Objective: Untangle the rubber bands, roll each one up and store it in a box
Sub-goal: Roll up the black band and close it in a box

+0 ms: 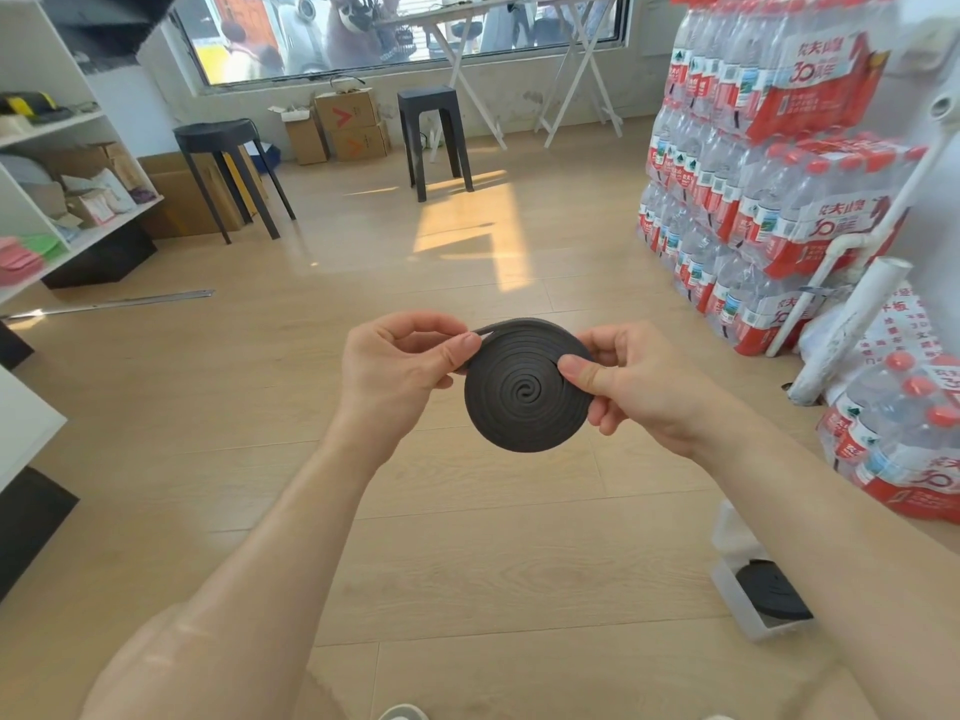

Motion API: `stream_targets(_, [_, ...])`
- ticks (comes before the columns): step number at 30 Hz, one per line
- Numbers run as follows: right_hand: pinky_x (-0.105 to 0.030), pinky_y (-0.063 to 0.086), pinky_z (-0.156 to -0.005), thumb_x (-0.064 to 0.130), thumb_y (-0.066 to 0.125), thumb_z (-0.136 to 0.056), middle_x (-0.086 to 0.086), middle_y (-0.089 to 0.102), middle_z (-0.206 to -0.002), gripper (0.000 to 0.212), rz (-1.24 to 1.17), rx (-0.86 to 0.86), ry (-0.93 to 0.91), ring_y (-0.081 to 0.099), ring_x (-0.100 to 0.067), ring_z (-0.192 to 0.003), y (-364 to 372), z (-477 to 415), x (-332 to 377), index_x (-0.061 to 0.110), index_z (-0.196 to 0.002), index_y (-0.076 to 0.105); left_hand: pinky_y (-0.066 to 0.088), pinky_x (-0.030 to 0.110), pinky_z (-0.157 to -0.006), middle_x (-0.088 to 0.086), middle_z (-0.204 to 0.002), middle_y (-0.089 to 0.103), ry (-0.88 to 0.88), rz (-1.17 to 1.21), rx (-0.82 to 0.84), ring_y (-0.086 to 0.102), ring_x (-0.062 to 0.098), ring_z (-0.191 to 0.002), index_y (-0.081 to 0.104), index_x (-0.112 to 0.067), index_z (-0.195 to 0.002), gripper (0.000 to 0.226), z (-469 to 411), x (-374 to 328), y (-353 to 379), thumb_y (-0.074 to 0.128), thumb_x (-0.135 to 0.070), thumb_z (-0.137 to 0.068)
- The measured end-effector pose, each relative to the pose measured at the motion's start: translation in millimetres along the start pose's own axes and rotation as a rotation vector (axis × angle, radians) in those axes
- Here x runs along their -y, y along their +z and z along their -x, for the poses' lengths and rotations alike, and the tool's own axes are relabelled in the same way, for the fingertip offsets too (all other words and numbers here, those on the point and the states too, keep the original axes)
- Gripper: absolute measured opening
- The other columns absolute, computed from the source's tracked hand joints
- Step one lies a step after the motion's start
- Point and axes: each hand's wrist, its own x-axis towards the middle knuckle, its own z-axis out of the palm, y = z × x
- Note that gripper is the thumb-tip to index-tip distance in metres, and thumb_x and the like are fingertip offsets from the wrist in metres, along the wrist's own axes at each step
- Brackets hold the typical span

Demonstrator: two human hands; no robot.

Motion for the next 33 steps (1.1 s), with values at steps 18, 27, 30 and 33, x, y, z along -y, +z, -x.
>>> stream_targets(18, [-0.017,0.038,-0.032,0.009,0.056,-0.096,-0.004,0.056,-0.063,0.01,-0.269,-0.073,0.083,0.048,-0.007,-0.034,-4.1,-3.7,-5.6,0.004,-0.095,0.065,0.056,0.028,-0.078,-0.005,-0.103,0.072,-0.129,0.28,0.18,0.066,0.012,-0.096,0.062,-0.022,-0.119,0.026,7.9,10.0,21.6,0.049,-0.017,-0.097])
stream_targets(27, [-0.02,0.047,-0.042,0.017,0.057,-0.096,-0.002,0.061,-0.081,0.019,-0.179,0.045,0.145,0.054,-0.013,-0.051,-20.9,16.2,-2.2,0.006,-0.109,0.063,0.059,0.048,-0.075,0.009,-0.091,0.075,-0.122,0.115,0.258,0.072,0.027,-0.086,0.061,-0.029,-0.121,0.055,13.4,-6.3,26.5,0.066,0.007,-0.081])
stream_targets(30, [-0.018,0.047,-0.053,0.032,0.06,-0.094,0.014,0.067,-0.101,0.023,0.346,0.024,0.076,0.063,-0.006,-0.084,-42.8,29.7,9.1,0.032,-0.117,0.063,0.059,0.04,-0.075,0.001,-0.087,0.076,0.002,-0.036,0.363,0.072,0.021,-0.083,0.063,-0.036,-0.111,0.056,12.4,-10.2,34.7,0.066,0.011,-0.079])
stream_targets(33, [-0.018,0.049,-0.059,0.025,0.066,-0.091,0.012,0.073,-0.102,0.027,0.368,0.014,-0.029,0.066,-0.004,-0.091,-63.5,42.0,20.7,0.032,-0.116,0.067,0.057,0.023,-0.076,-0.016,-0.081,0.074,0.076,-0.143,0.548,0.07,0.005,-0.083,0.064,-0.042,-0.103,0.061,18.7,-16.4,59.0,0.064,0.014,-0.078])
